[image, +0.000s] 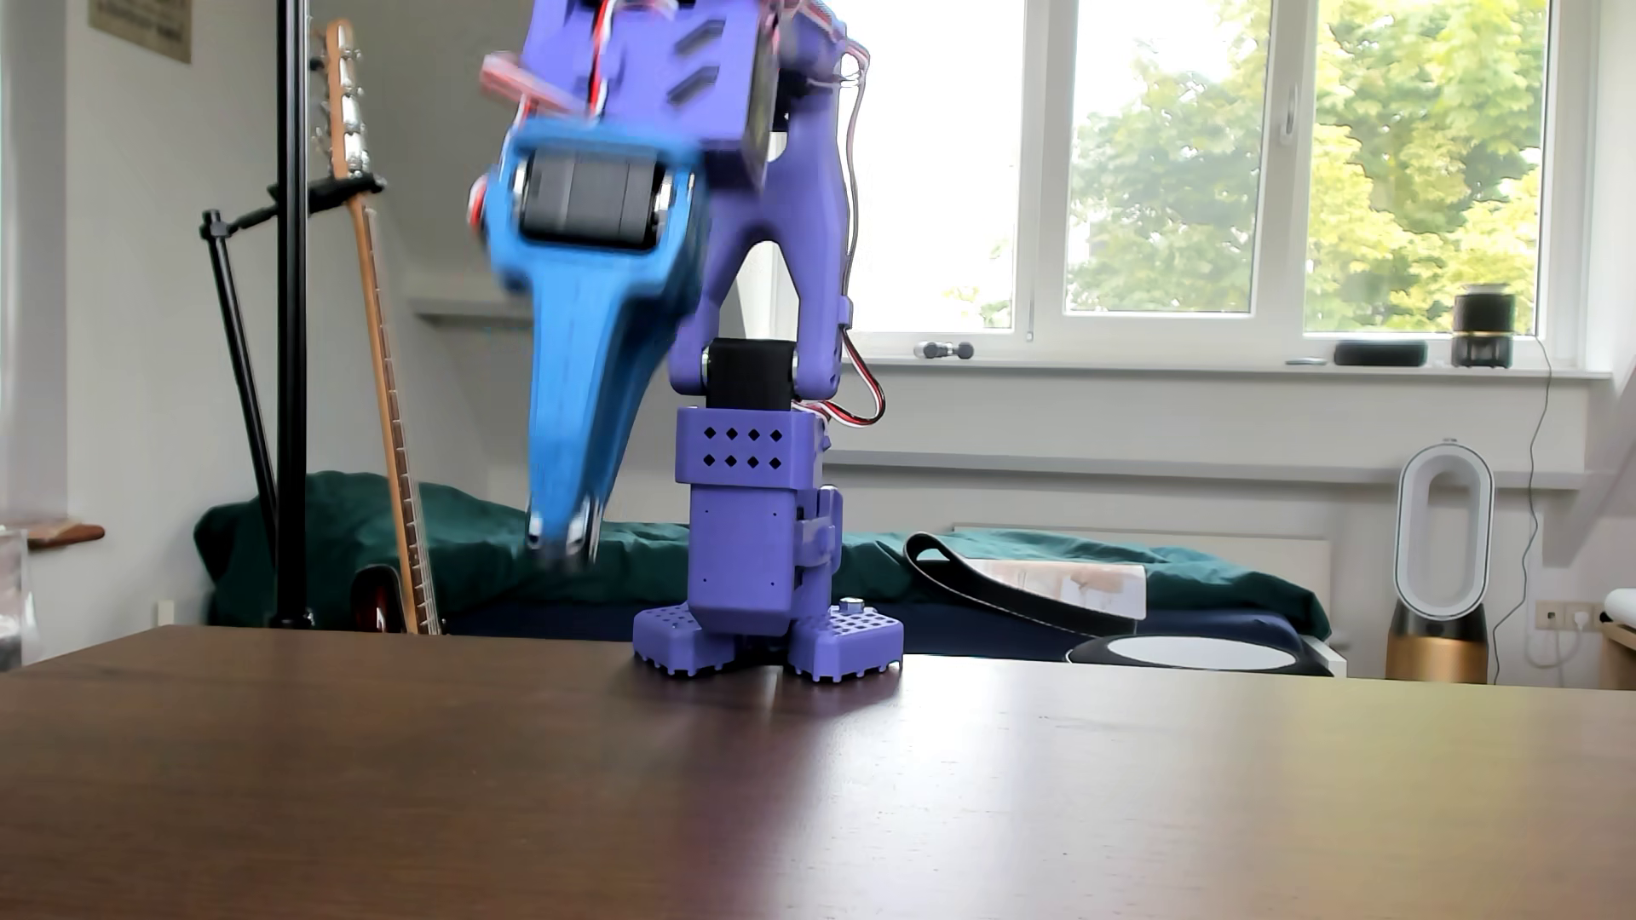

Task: Grab the blue dice

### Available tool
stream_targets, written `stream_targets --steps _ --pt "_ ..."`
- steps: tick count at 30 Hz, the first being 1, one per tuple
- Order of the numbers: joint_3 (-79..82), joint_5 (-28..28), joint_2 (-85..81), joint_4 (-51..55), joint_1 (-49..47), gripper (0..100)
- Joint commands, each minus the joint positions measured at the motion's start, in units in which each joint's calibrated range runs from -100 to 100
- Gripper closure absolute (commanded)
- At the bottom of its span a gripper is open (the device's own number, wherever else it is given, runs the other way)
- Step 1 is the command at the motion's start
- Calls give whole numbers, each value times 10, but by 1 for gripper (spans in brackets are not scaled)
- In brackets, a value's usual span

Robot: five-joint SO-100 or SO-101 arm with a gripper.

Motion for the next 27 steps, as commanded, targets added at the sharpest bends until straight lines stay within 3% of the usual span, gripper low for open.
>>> stream_targets --steps 1,11,18,27 --pt "-107 -21 -206 73 -49 99" --pt "-48 -3 -499 197 -83 98" --pt "199 -12 -509 30 54 98" --pt "424 -12 -503 -160 50 98"
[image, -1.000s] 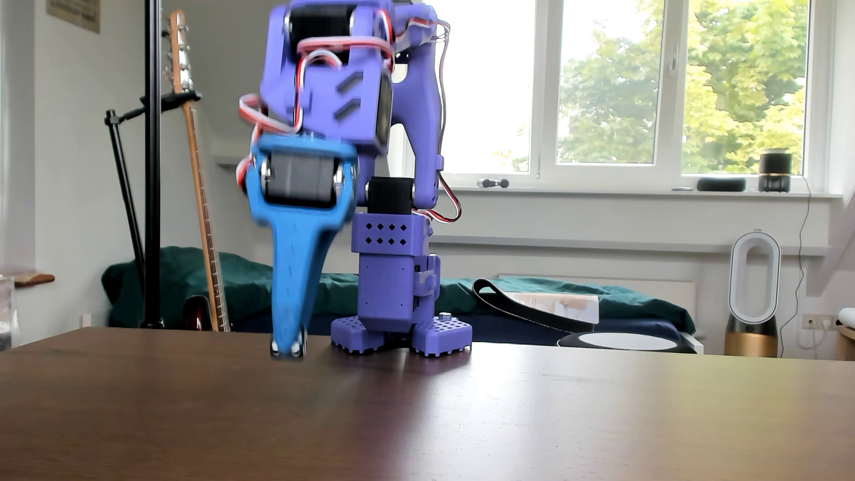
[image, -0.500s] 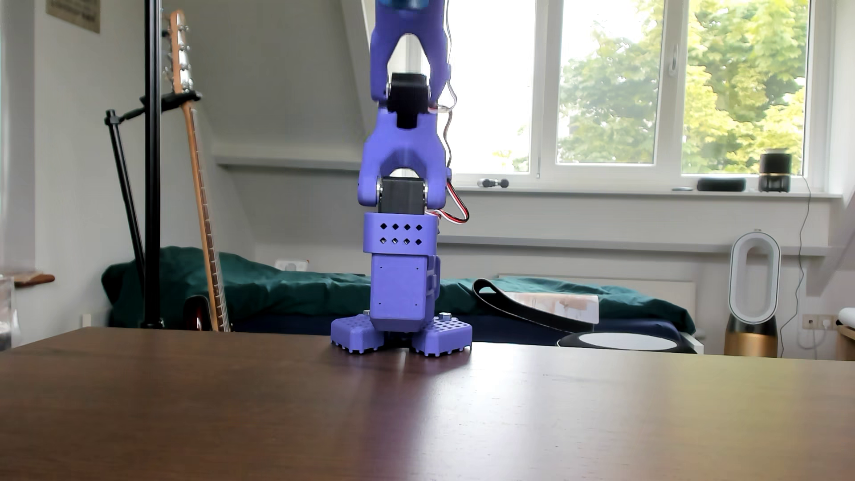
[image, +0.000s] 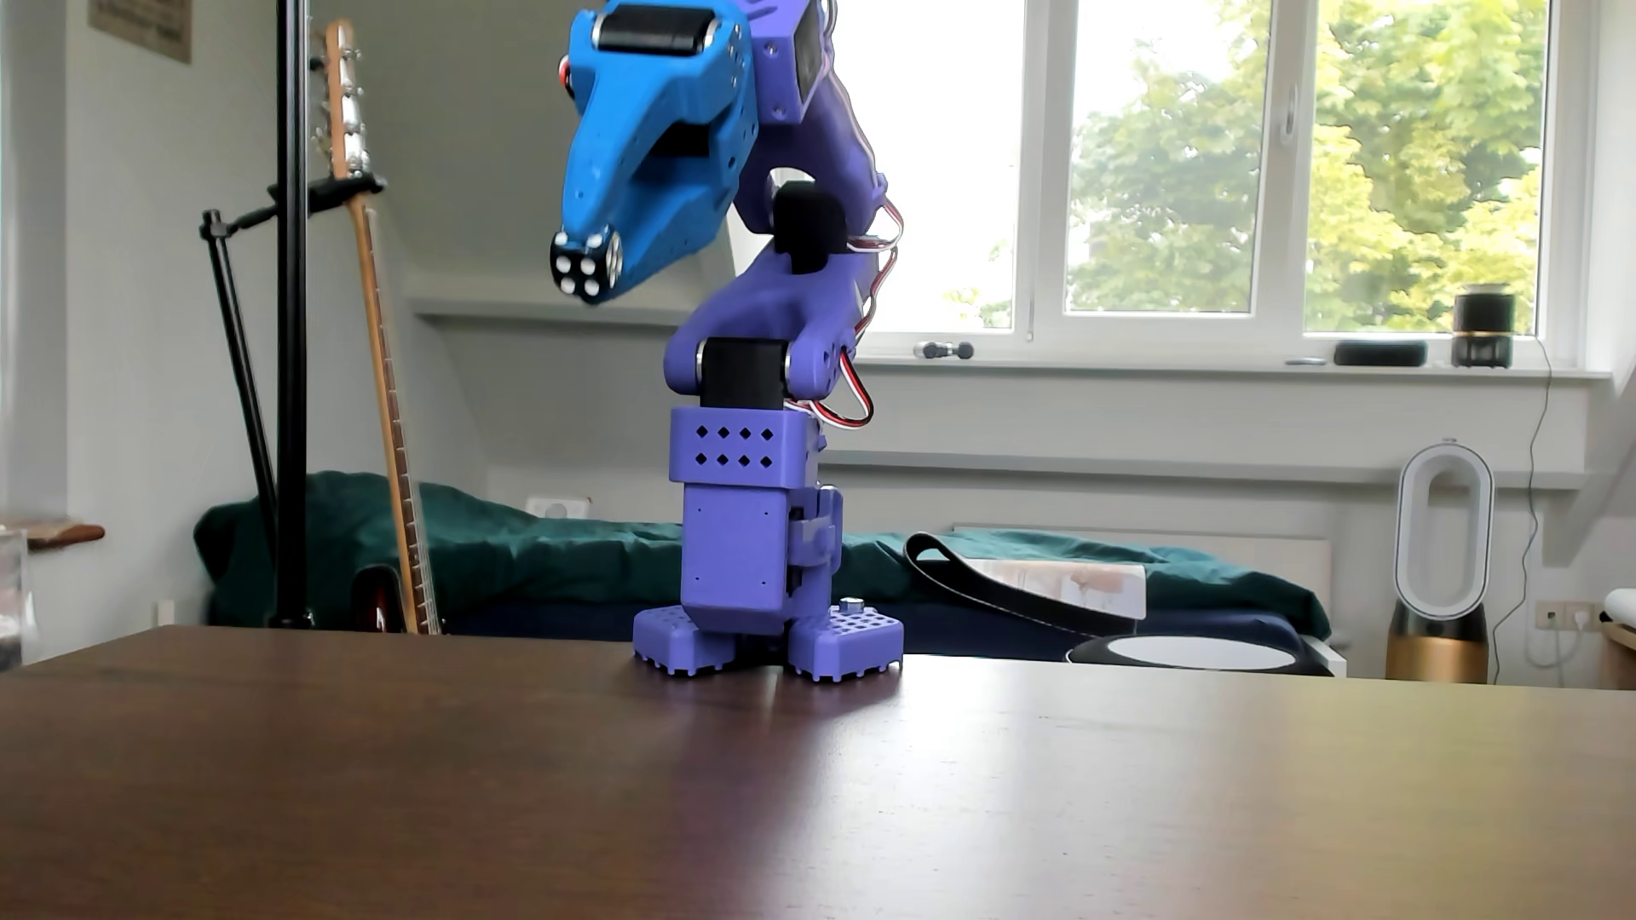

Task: Grab the blue dice

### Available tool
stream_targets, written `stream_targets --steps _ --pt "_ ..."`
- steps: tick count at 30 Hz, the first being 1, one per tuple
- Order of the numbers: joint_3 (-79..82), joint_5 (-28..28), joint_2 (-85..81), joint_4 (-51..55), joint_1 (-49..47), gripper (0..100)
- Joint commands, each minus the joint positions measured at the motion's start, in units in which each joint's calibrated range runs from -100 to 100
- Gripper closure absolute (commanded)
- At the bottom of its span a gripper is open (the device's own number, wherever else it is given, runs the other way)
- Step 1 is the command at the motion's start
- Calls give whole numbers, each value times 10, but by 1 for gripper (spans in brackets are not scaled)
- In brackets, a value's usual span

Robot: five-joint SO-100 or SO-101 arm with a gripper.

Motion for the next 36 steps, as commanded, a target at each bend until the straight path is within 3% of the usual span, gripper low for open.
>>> stream_targets --steps 1,9,16,36 --pt "54 -1 -4 -82 2 98" --pt "74 0 -4 -96 5 97" --pt "88 12 -9 -95 6 77" --pt "100 16 -10 -96 6 77"
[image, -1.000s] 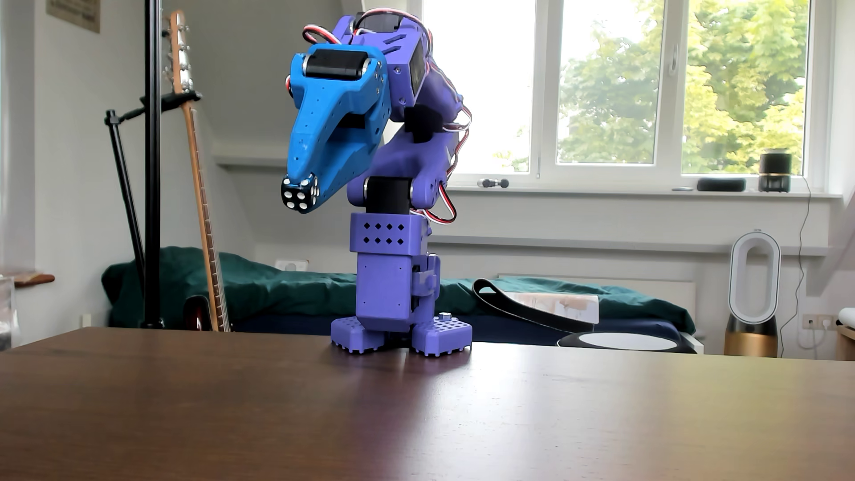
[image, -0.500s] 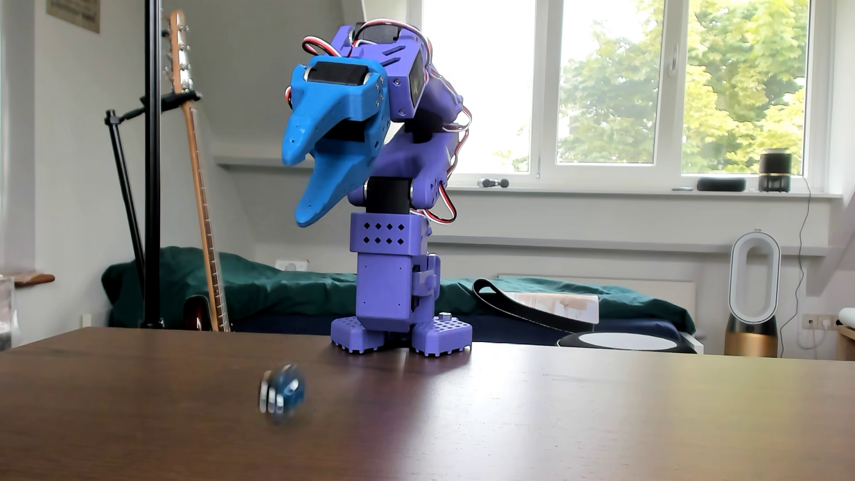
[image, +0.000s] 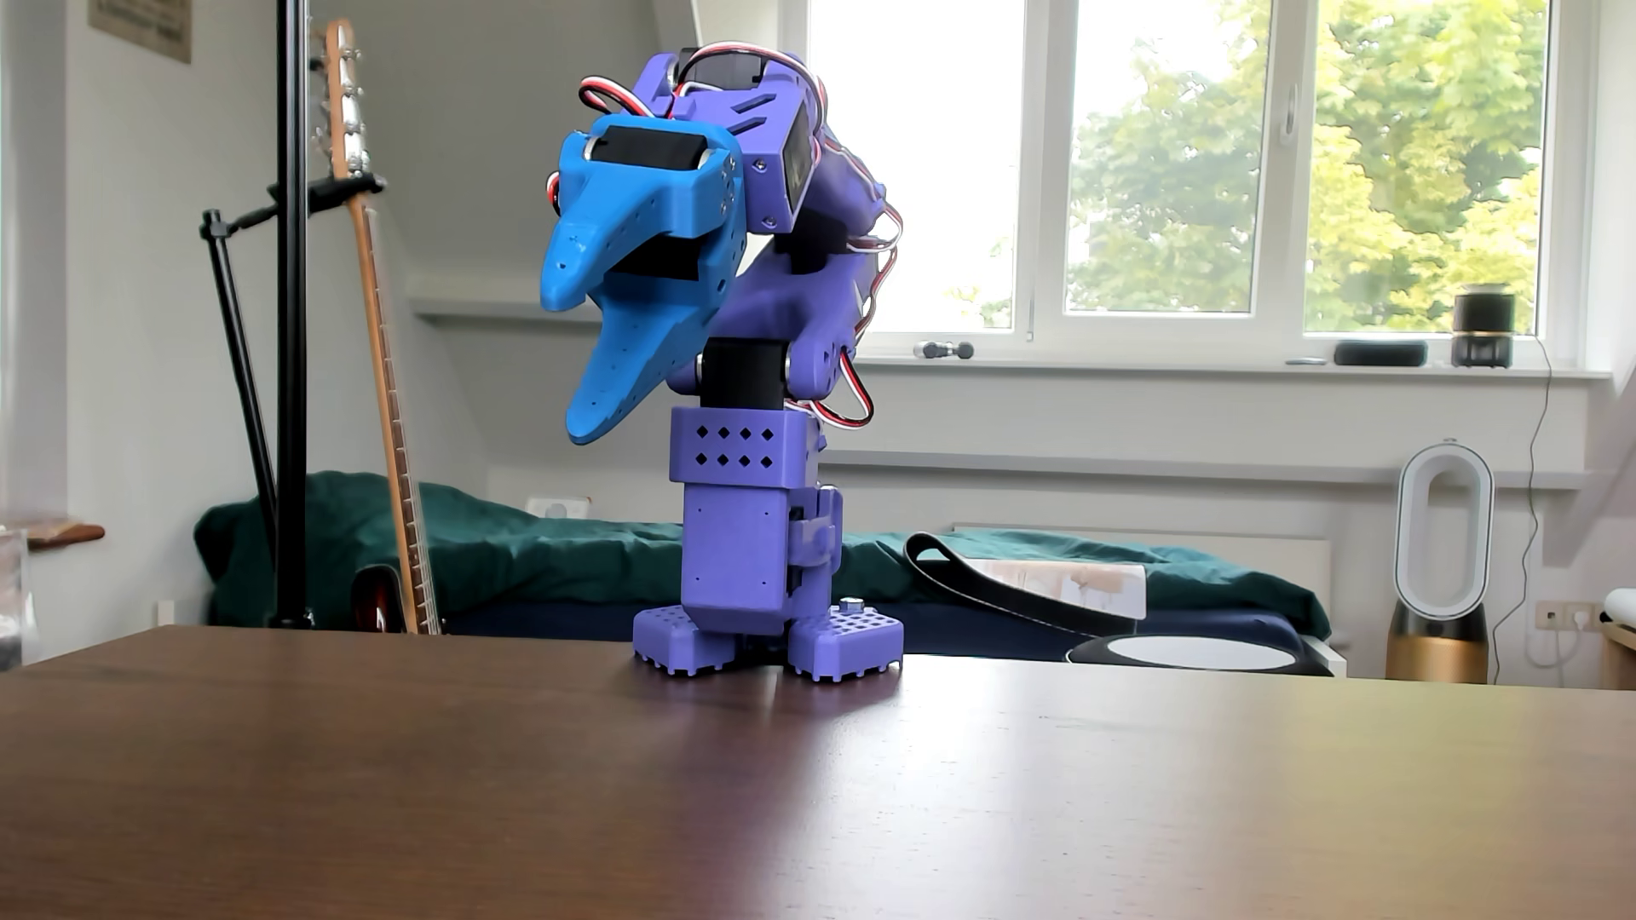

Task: Grab the blue dice

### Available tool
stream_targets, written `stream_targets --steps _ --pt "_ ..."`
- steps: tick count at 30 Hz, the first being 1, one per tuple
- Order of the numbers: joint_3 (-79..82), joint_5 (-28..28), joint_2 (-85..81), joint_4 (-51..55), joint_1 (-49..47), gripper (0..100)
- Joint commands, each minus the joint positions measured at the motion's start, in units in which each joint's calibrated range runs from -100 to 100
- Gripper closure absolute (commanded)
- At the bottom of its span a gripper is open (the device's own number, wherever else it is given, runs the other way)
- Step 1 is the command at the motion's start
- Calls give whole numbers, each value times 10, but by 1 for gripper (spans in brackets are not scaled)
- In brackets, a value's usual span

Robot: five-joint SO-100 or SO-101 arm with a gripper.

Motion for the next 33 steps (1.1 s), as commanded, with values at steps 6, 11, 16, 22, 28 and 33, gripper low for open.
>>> stream_targets --steps 6,11,16,22,28,33 --pt "-7 2 -8 -13 7 77" --pt "8 2 -9 -12 -16 78" --pt "44 -2 -46 -20 -80 98" --pt "172 -16 -193 -13 -123 97" --pt "299 -28 -308 -11 -98 97" --pt "296 -30 -321 19 -92 97"
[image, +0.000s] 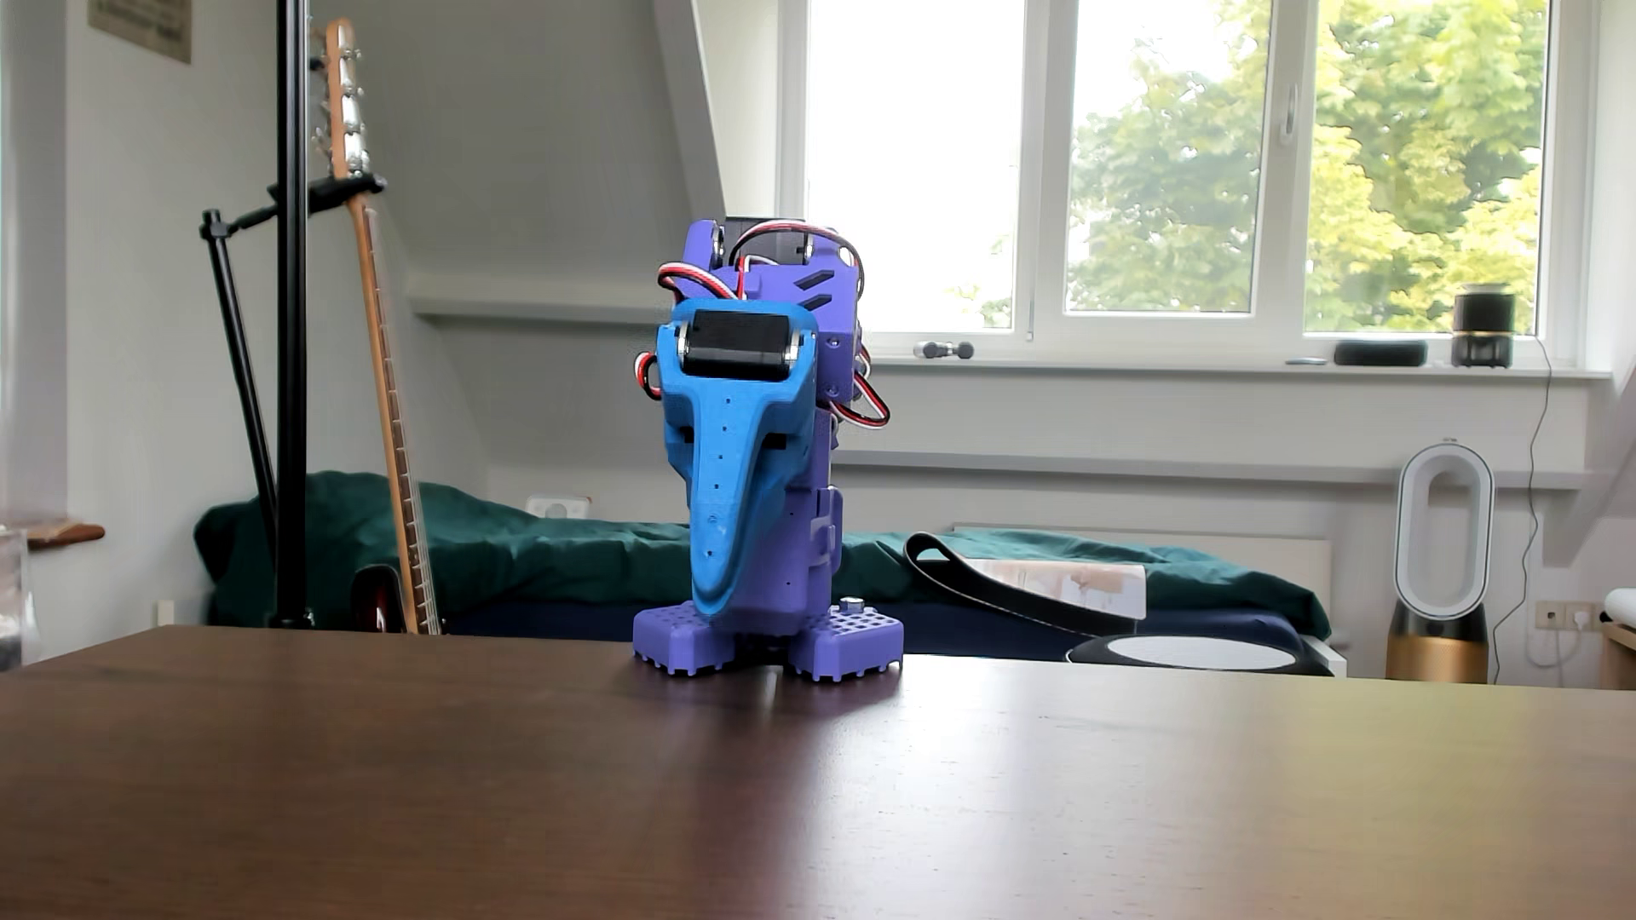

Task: Grab the blue dice

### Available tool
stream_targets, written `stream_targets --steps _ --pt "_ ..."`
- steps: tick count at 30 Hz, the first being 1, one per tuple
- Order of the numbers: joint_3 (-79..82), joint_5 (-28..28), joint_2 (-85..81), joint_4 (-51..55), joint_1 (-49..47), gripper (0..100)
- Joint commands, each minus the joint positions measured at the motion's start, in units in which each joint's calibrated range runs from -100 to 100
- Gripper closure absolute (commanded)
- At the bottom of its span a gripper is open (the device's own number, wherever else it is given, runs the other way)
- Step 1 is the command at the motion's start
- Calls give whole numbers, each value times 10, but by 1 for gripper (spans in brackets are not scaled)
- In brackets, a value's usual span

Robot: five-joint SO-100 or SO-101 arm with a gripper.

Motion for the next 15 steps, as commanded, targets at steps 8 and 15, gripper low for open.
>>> stream_targets --steps 8,15 --pt "-40 1 -9 107 17 97" --pt "-41 1 -10 129 30 97"
